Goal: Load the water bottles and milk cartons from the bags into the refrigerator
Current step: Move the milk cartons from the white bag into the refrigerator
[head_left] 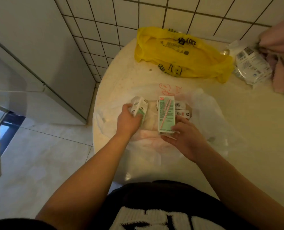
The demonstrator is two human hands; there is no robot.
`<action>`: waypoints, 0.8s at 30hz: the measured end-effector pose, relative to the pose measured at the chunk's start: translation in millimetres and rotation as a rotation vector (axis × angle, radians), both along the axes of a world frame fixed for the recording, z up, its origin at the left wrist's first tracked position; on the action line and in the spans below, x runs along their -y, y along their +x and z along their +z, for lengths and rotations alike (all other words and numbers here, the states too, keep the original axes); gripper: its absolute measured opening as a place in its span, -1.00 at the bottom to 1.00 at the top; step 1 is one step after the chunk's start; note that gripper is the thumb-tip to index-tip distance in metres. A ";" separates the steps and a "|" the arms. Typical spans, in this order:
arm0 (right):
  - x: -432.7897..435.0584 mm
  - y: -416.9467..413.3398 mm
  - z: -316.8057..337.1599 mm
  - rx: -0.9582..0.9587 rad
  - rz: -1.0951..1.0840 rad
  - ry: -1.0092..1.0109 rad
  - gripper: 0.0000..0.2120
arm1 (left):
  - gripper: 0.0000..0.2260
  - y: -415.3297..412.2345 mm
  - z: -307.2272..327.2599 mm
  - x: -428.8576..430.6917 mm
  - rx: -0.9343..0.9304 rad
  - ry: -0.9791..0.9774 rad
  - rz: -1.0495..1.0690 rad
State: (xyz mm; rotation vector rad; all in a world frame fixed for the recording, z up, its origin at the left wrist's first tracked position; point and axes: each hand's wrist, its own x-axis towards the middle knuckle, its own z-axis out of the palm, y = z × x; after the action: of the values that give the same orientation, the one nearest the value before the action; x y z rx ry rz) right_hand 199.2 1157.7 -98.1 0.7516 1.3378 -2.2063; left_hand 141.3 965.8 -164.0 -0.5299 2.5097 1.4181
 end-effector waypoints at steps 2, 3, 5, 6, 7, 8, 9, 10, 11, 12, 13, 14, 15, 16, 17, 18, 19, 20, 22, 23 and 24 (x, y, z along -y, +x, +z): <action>-5.1 12.9 3.5 -0.033 -0.010 -0.102 -0.52 | -0.56 16.5 16.5 8.4 -0.063 0.069 0.072; -7.8 18.2 5.6 -0.046 -0.011 -0.143 -0.49 | -0.56 26.9 25.8 12.5 -0.111 0.105 0.100; -12.6 27.4 10.9 -0.079 -0.003 -0.208 -0.41 | -0.57 49.7 44.0 20.2 -0.182 0.169 0.147; -13.7 31.0 13.8 -0.096 0.008 -0.241 -0.40 | -0.57 60.5 52.0 24.1 -0.195 0.235 0.194; -14.4 34.7 16.0 -0.112 0.025 -0.283 -0.41 | -0.59 70.6 59.2 28.4 -0.189 0.328 0.262; -14.5 38.6 17.6 -0.121 0.044 -0.332 -0.45 | -0.61 80.5 65.8 32.8 -0.165 0.429 0.336; -14.2 42.4 18.8 -0.125 0.067 -0.375 -0.46 | -0.65 90.0 73.1 36.3 -0.130 0.530 0.403; -12.6 45.6 20.4 -0.125 0.099 -0.396 -0.45 | -0.68 99.6 79.2 40.4 -0.084 0.640 0.454; -10.1 48.4 20.7 -0.134 0.154 -0.399 -0.42 | -0.71 109.8 85.0 44.0 -0.026 0.766 0.490; -6.1 52.1 21.4 -0.161 0.225 -0.394 -0.38 | -0.74 121.1 90.9 47.7 0.041 0.889 0.507; -0.3 56.4 21.3 -0.187 0.289 -0.381 -0.35 | -0.76 133.0 95.9 52.2 0.108 1.001 0.515; 7.3 61.4 23.2 -0.208 0.349 -0.382 -0.34 | -0.75 144.3 98.8 57.3 0.155 1.101 0.515; 15.2 67.1 23.5 -0.210 0.393 -0.392 -0.34 | -0.72 155.3 99.9 62.8 0.184 1.188 0.509; 24.2 73.9 24.8 -0.200 0.423 -0.411 -0.35 | -0.68 165.8 99.3 69.3 0.196 1.239 0.507; 33.7 81.6 26.3 -0.185 0.434 -0.430 -0.35 | -0.65 176.1 98.8 76.2 0.206 1.262 0.503; 43.9 89.7 27.9 -0.162 0.434 -0.447 -0.34 | -0.61 186.0 97.1 83.8 0.216 1.263 0.498; 54.7 98.0 27.5 -0.128 0.432 -0.452 -0.32 | -0.57 196.3 97.4 91.5 0.229 1.259 0.487; 66.3 106.0 26.6 -0.084 0.431 -0.436 -0.28 | -0.54 206.2 98.2 99.7 0.243 1.251 0.471; 91.9 122.1 23.4 -0.007 0.474 -0.418 -0.19 | -0.55 227.6 99.5 120.3 0.258 1.246 0.450; 105.8 130.5 21.7 0.015 0.508 -0.461 -0.19 | -0.56 239.3 100.3 132.5 0.258 1.238 0.456; 120.5 140.4 20.0 0.033 0.532 -0.537 -0.21 | -0.57 252.2 101.1 146.3 0.254 1.228 0.470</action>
State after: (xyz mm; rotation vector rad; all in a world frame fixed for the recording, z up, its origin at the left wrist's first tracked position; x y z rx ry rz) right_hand 339.6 1037.2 -78.1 0.1963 0.7470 -1.9565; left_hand 393.5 819.5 -62.9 -0.9133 0.9675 2.4400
